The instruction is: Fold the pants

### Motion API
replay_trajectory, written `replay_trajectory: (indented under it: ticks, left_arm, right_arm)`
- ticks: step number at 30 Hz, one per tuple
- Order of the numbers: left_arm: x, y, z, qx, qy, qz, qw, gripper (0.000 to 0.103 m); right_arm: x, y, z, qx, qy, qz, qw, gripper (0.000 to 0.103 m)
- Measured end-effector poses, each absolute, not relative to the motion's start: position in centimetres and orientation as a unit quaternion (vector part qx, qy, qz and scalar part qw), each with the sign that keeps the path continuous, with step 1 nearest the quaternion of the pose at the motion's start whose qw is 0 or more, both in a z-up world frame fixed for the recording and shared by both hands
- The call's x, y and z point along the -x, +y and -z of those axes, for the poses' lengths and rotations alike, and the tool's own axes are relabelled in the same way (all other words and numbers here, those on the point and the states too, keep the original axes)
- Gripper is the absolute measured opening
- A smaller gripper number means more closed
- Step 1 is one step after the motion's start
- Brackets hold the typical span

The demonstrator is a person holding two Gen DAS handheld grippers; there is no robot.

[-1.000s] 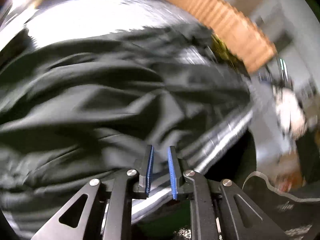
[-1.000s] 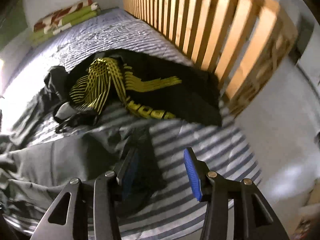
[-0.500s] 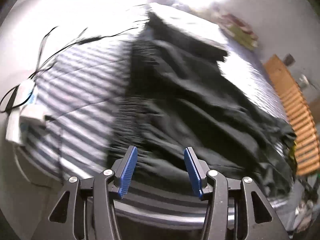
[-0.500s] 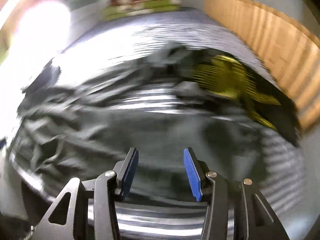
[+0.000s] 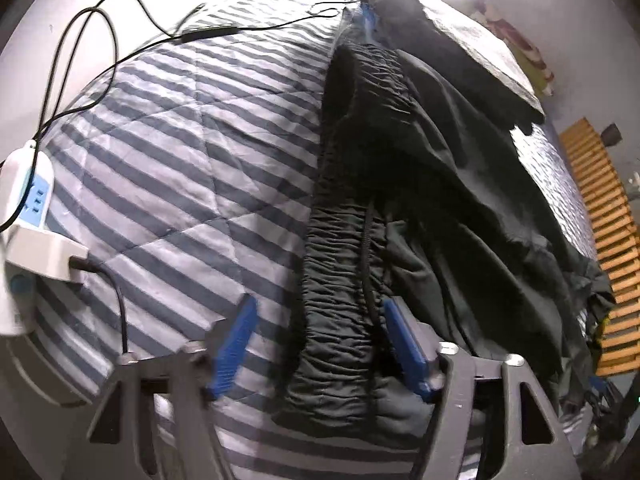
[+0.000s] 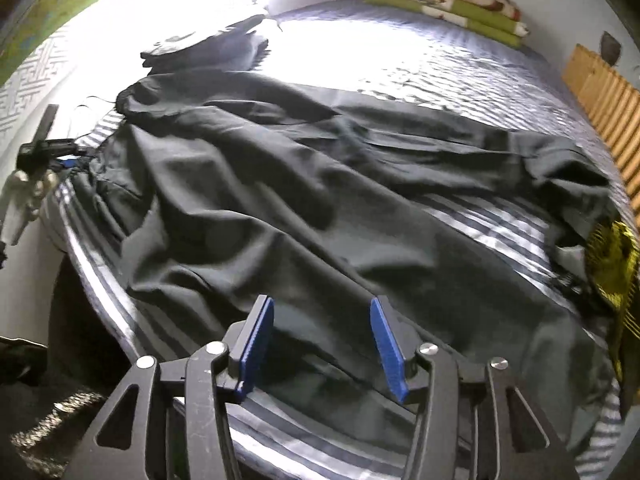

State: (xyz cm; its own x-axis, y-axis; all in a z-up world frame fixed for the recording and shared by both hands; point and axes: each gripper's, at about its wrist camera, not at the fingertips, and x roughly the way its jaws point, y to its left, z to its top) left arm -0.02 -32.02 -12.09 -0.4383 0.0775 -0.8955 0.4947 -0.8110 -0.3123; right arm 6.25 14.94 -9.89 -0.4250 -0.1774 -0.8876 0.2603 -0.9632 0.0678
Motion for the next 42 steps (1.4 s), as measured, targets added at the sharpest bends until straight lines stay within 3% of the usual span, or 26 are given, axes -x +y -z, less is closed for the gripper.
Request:
replay_trajectory:
  ticks: [1,6,20,21,23,24,25,26,29,30,34,35,36,37,42]
  left_arm:
    - [0.1,-31.8,12.0,-0.517,0.275,0.802,0.122,0.031]
    - [-0.4,-31.1,10.2,-0.502,0.264,0.817,0.106,0.007]
    - [-1.8,-33.9,6.5,-0.466,0.293,0.828,0.105,0.006]
    - [-2.0,-34.0,6.7,-0.468,0.293,0.827,0.108,0.006]
    - [-2.2,-34.4,7.2,-0.471,0.302,0.821,0.107,0.008]
    - [-2.3,-34.6,7.5,-0.472,0.308,0.82,0.103,0.008]
    - [-2.4,-34.7,7.8,-0.473,0.317,0.817,0.097,0.009]
    - [-2.5,-34.7,8.0,-0.475,0.321,0.814,0.095,0.015]
    - [-2.2,-34.6,8.6,-0.484,0.322,0.809,0.086,0.047]
    - [-2.1,-34.5,8.8,-0.485,0.319,0.809,0.086,0.053]
    - [-1.1,-34.1,10.0,-0.495,0.315,0.804,0.091,0.054]
    - [-0.7,-33.8,10.4,-0.503,0.309,0.802,0.091,0.042]
    - [-0.6,-33.6,10.6,-0.508,0.301,0.802,0.093,0.016]
    - [-0.5,-33.2,10.7,-0.515,0.288,0.802,0.098,0.008]
    - [-1.8,-33.7,8.7,-0.475,0.314,0.817,0.095,0.005]
  right_arm:
    - [-6.0,14.4,10.1,-0.522,0.044,0.84,0.144,0.051]
    - [-5.1,12.2,11.2,-0.531,0.072,0.826,0.172,0.052]
    - [-3.8,6.1,14.9,-0.54,0.157,0.791,0.241,0.054]
    - [-3.8,6.0,15.3,-0.544,0.161,0.787,0.241,0.053]
    - [-3.7,6.1,15.8,-0.551,0.165,0.784,0.233,0.032]
    - [-3.7,6.3,15.8,-0.555,0.159,0.783,0.233,0.014]
    - [-3.6,6.6,15.7,-0.558,0.149,0.783,0.232,0.007]
    - [-3.6,6.8,15.4,-0.555,0.143,0.786,0.229,0.006]
    - [-4.0,7.6,14.1,-0.543,0.134,0.798,0.226,0.002]
    - [-4.1,7.9,13.6,-0.539,0.131,0.801,0.225,0.002]
    - [-4.3,8.4,12.4,-0.531,0.124,0.808,0.223,0.002]
    - [-4.3,8.5,12.3,-0.531,0.124,0.809,0.221,0.002]
    - [-4.3,8.5,12.2,-0.53,0.123,0.81,0.218,0.002]
    - [-4.3,8.6,12.1,-0.529,0.124,0.812,0.214,0.002]
    - [-3.7,8.6,11.4,-0.519,0.114,0.825,0.193,0.001]
